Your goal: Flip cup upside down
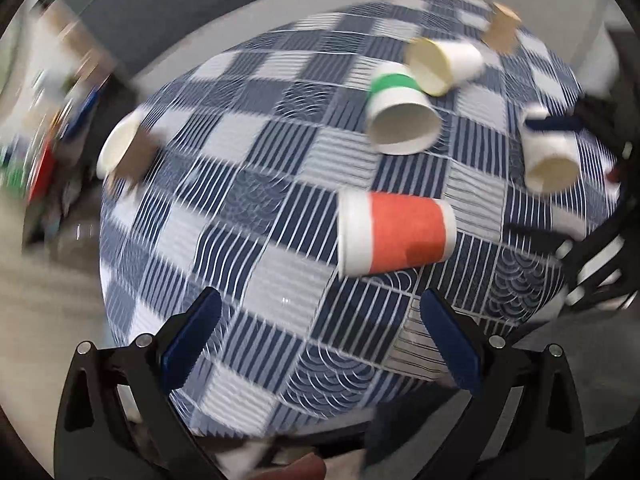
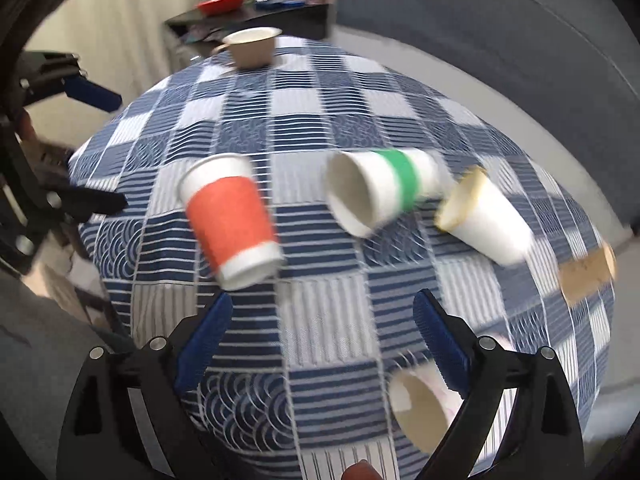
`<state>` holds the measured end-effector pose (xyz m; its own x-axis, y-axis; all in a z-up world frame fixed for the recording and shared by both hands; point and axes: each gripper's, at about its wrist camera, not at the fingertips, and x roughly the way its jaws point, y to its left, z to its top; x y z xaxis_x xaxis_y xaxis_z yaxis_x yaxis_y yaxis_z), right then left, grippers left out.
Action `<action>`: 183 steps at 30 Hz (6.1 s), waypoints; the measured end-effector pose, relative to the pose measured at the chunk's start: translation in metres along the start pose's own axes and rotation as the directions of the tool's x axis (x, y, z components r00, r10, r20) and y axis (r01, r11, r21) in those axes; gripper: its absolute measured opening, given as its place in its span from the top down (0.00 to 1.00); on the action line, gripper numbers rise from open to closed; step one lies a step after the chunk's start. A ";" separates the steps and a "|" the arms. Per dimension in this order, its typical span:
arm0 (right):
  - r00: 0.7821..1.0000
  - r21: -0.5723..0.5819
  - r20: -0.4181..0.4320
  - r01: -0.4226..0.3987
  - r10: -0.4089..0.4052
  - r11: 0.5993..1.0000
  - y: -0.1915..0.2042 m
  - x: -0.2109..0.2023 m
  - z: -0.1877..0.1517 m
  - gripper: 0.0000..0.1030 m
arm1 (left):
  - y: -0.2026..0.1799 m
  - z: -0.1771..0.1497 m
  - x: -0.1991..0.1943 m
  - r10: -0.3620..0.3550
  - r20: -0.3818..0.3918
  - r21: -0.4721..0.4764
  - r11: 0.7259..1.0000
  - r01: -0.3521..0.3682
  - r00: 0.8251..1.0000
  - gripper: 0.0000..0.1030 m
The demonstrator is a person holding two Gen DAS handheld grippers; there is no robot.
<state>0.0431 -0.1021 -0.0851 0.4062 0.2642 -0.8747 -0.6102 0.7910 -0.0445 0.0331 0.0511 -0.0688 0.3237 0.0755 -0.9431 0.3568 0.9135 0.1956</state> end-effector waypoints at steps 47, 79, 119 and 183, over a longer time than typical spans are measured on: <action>0.999 0.373 -0.043 0.004 0.012 0.928 -0.026 -0.006 0.006 0.12 | 0.067 0.025 0.061 -0.297 0.219 0.085 0.955 0.285 0.929 0.36; 0.998 0.204 -0.063 0.005 0.008 0.979 0.009 -0.014 0.030 0.10 | 0.053 -0.029 0.030 -0.189 0.137 -0.290 0.931 0.222 0.972 0.06; 0.990 0.317 0.010 0.129 -0.139 0.940 -0.001 -0.097 0.001 0.08 | 0.003 -0.039 -0.054 0.022 0.065 -0.465 0.885 0.010 0.998 0.06; 0.994 0.354 -0.034 0.108 -0.103 0.929 -0.009 -0.090 -0.006 0.08 | 0.002 -0.037 -0.055 0.031 0.079 -0.455 0.890 0.008 0.996 0.06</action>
<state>0.0083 -0.1361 -0.0090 0.4437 0.1626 -0.8813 -0.2817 0.9589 0.0350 -0.0166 0.0640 -0.0268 0.4032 0.0722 -0.9123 -0.0784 0.9959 0.0442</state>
